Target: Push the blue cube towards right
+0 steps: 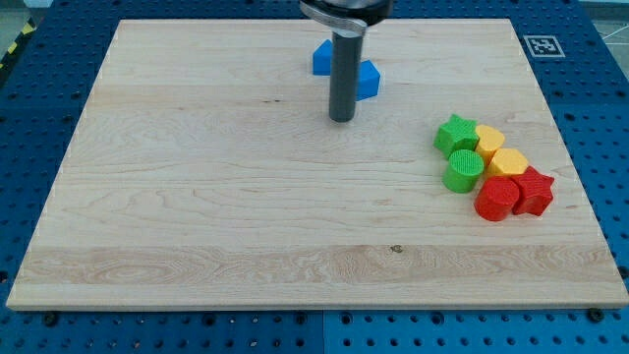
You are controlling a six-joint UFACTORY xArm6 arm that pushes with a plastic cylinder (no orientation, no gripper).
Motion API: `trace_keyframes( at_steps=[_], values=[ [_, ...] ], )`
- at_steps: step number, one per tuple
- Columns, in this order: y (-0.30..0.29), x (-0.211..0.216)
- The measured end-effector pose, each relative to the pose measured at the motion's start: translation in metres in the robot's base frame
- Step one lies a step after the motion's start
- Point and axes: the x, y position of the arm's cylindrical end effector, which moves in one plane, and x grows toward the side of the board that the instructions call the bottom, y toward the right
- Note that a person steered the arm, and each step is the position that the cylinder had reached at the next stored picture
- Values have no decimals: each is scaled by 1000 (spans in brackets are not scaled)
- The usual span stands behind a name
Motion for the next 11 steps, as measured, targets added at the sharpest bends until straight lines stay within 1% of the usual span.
trace_keyframes(
  at_steps=[1,2,4,5,6,7,8,9,10,11],
  values=[
    [0,-70],
    [10,-125],
    [67,-97],
    [67,-82],
    [72,-85],
    [73,-142],
    [52,-142],
    [15,-101],
    [-5,-54],
    [-7,-32]
  ],
)
